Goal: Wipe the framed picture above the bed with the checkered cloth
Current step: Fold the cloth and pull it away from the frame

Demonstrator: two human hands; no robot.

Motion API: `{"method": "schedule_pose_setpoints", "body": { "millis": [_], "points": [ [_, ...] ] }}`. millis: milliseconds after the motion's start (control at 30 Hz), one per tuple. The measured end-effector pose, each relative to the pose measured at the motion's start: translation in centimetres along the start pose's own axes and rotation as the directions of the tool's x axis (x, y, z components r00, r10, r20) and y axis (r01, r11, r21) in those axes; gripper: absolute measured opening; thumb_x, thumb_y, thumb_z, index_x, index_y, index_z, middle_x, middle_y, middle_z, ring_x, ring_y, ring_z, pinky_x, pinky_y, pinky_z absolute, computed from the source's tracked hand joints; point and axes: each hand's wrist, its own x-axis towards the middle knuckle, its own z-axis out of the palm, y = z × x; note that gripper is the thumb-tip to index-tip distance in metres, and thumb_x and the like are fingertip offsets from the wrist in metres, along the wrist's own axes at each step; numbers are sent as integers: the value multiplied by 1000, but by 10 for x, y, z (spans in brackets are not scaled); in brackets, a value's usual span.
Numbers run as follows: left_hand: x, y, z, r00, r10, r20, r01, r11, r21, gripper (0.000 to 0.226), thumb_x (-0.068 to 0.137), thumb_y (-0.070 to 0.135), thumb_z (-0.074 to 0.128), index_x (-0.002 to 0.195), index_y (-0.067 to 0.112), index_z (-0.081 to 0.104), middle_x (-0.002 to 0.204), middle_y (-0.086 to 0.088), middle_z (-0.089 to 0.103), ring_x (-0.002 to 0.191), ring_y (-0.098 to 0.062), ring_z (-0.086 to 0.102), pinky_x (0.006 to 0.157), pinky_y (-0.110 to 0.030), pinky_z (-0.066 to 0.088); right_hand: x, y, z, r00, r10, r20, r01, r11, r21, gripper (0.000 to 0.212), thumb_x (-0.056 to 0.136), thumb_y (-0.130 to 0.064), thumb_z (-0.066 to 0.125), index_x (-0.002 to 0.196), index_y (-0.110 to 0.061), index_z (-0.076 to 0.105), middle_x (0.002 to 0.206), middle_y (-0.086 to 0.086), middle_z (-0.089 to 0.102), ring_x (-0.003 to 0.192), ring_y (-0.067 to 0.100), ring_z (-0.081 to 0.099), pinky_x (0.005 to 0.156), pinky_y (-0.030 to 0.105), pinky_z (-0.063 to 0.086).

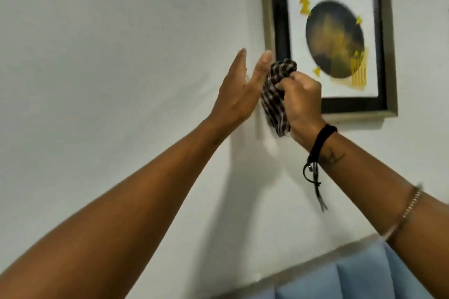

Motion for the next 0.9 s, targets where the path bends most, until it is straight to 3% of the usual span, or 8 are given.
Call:
{"method": "schedule_pose_setpoints", "body": {
  "millis": [167,267,367,467,567,667,767,900],
  "points": [
    [-177,-66,-20,830,-550,88,555,805,-207,69,76,68,57,121,16,58,111,7,69,93,-5,69,77,-26,56,-150,44,5,817,484,314,-546,825,150,30,79,-6,50,99,8,67,100,27,69,94,40,71,89,52,57],
    [-295,-116,-41,526,-744,411,846,414,-335,59,79,60,65,121,17,67,114,-1,76,102,-16,72,93,-36,56,-253,89,10,510,771,382,-844,535,45,42,85,-11,44,119,9,62,106,21,67,97,34,69,93,50,55],
    [-411,-159,-52,307,-836,455,872,55,-487,46,85,42,68,119,10,70,114,-10,75,101,-21,72,95,-38,55,-360,138,9,190,898,397,-964,247,-97,37,90,-11,38,110,7,64,101,18,73,91,30,72,84,40,60],
    [-540,-184,-55,13,-893,451,809,-255,-529,44,88,31,67,124,5,66,122,-15,71,112,-27,68,102,-44,51,-478,182,-4,-73,963,260,-966,-3,-259,39,91,-9,43,124,1,62,118,20,70,109,34,67,97,47,53],
    [-673,-193,-52,-227,-881,416,783,-419,-460,35,89,30,67,121,14,68,116,-10,75,109,-27,70,97,-46,54,-596,214,-29,-204,969,137,-917,-141,-373,26,93,0,47,108,0,68,100,14,75,84,22,74,71,32,60],
    [-768,-200,-43,-390,-852,349,761,-512,-399,19,90,23,65,107,18,72,103,-3,79,93,-21,74,78,-35,60,-684,237,-50,-263,963,61,-826,-192,-530,15,92,7,52,94,6,67,80,7,75,65,12,72,65,28,58],
    [-844,-210,-31,-532,-795,292,709,-607,-360,12,92,8,59,96,8,70,96,-17,72,81,-30,71,61,-33,58,-761,266,-69,-266,964,-19,-683,-203,-702,16,89,10,57,100,18,65,103,27,69,91,23,60,94,38,51],
    [-924,-226,-13,-602,-732,320,669,-681,-299,17,88,2,59,82,15,68,80,-9,70,58,-18,72,44,-23,53,-845,304,-107,-369,917,-154,-540,-346,-767,21,92,1,55,107,11,66,104,16,66,97,23,58,77,21,48]
  ]
}}
